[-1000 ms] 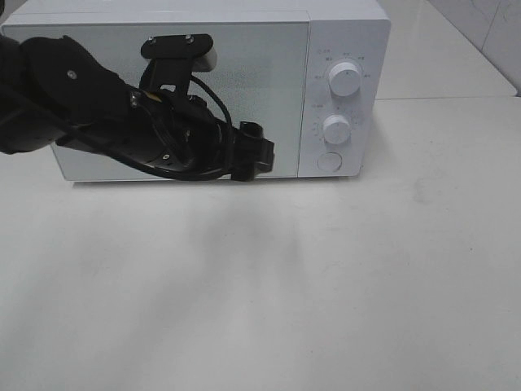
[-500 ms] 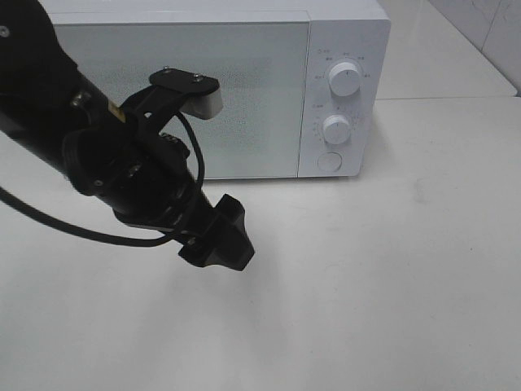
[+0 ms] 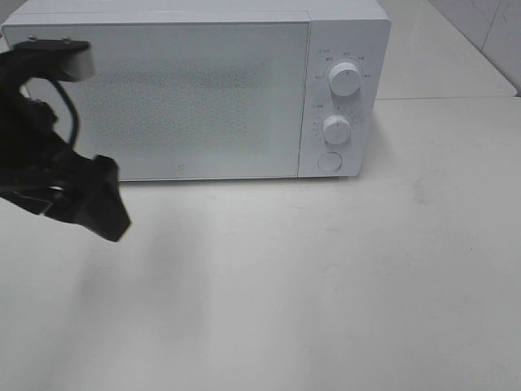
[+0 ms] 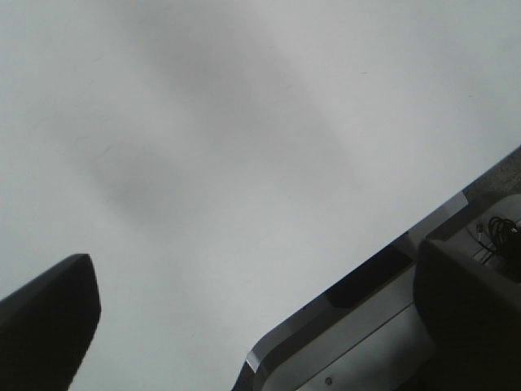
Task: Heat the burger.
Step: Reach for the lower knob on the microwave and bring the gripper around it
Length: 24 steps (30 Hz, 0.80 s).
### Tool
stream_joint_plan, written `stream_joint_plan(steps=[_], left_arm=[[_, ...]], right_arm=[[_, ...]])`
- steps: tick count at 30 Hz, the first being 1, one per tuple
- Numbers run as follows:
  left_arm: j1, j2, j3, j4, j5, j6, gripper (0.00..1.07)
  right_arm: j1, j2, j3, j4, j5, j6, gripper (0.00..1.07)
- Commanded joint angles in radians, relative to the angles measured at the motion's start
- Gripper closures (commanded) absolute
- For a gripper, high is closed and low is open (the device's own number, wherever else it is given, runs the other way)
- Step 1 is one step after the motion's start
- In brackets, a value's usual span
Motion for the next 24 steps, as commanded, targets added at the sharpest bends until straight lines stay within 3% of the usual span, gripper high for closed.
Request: stream_joint_plan(steps=[1,2,3,4,6,8,15,24], left_arm=[[0.042,-0.022,0.002,0.000,0.045,0.005,0.09],[0.128,-0.048,0.002,0.000,0.089,0.017,0.09],[0.128,-0.048,0.002,0.000,0.089,0.017,0.09],[0.212,-0.074,0.002,0.001,0.126,0.022,0.09],[0.245,-0.086,0.002,0.002,0.142,0.022,0.09],[0.391,-0.146,0.002,-0.003,0.192,0.002,0.09],[0.507,-0.239,0.006,0.004,0.250,-0.031,0.09],[0.514,-0.437,0.151,0.023,0.240,-0.039,0.09]], right_arm=[[-0.005,-0.028,0.002,0.001,-0.001,0.006,0.32],[-0.005,-0.028,0.002,0.001,-0.001,0.006,0.32],[-0.005,-0.028,0.002,0.001,-0.001,0.006,0.32],[-0.005,-0.028,0.002,0.001,-0.001,0.006,0.32],[-0.005,-0.028,0.002,0.001,-0.001,0.006,0.32],[-0.005,-0.028,0.002,0.001,-0.001,0.006,0.32],[-0.005,-0.028,0.002,0.001,-0.001,0.006,0.32],[-0.005,-0.028,0.002,0.001,-0.001,0.006,0.32]])
